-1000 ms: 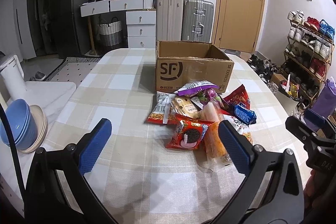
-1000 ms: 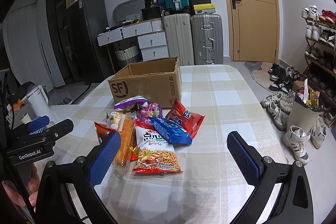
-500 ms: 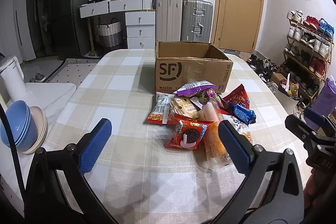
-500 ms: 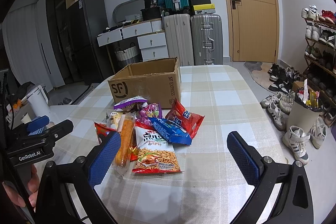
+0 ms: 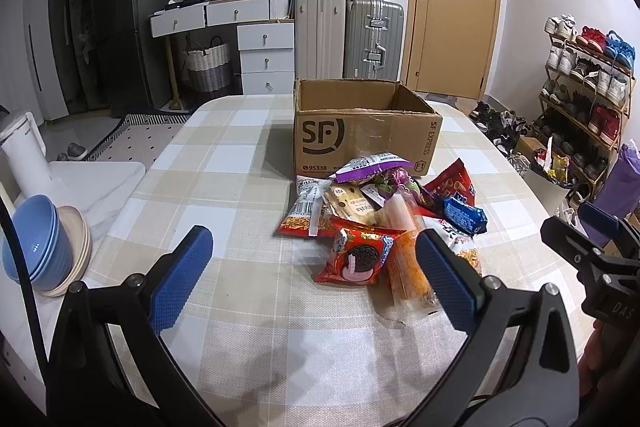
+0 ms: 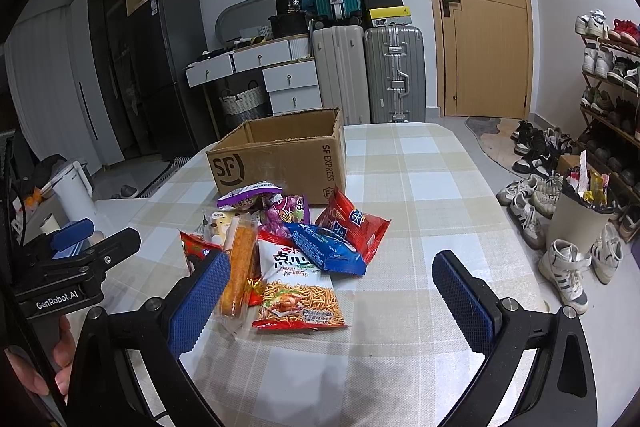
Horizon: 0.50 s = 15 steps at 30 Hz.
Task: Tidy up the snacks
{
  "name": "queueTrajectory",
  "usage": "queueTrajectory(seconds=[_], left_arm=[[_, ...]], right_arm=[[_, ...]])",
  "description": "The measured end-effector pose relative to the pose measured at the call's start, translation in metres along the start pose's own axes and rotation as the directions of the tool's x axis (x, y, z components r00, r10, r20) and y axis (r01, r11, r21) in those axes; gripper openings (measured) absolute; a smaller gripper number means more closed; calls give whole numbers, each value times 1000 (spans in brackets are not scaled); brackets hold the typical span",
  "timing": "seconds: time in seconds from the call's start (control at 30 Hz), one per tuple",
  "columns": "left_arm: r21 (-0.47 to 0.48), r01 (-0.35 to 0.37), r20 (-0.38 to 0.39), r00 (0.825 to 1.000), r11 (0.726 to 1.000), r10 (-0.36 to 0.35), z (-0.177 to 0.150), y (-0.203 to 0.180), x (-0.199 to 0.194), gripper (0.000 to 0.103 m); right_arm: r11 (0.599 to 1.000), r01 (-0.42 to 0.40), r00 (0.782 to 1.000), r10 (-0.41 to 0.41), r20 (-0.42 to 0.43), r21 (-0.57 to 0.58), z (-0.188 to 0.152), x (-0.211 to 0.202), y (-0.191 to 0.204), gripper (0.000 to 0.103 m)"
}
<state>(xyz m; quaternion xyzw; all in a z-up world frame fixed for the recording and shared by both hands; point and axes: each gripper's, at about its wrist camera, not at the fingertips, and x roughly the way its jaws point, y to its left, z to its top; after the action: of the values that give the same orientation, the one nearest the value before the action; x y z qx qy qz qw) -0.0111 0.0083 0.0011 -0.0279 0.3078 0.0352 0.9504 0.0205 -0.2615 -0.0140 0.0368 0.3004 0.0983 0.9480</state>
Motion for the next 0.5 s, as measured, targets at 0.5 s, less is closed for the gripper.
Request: queueTrajectory(seconds=[0.5], left_arm=[[11, -5, 3, 1000, 1000, 5, 1, -2, -1, 102]], right_arm=[[1000, -10, 1000, 10, -3, 1, -3, 3, 1, 103]])
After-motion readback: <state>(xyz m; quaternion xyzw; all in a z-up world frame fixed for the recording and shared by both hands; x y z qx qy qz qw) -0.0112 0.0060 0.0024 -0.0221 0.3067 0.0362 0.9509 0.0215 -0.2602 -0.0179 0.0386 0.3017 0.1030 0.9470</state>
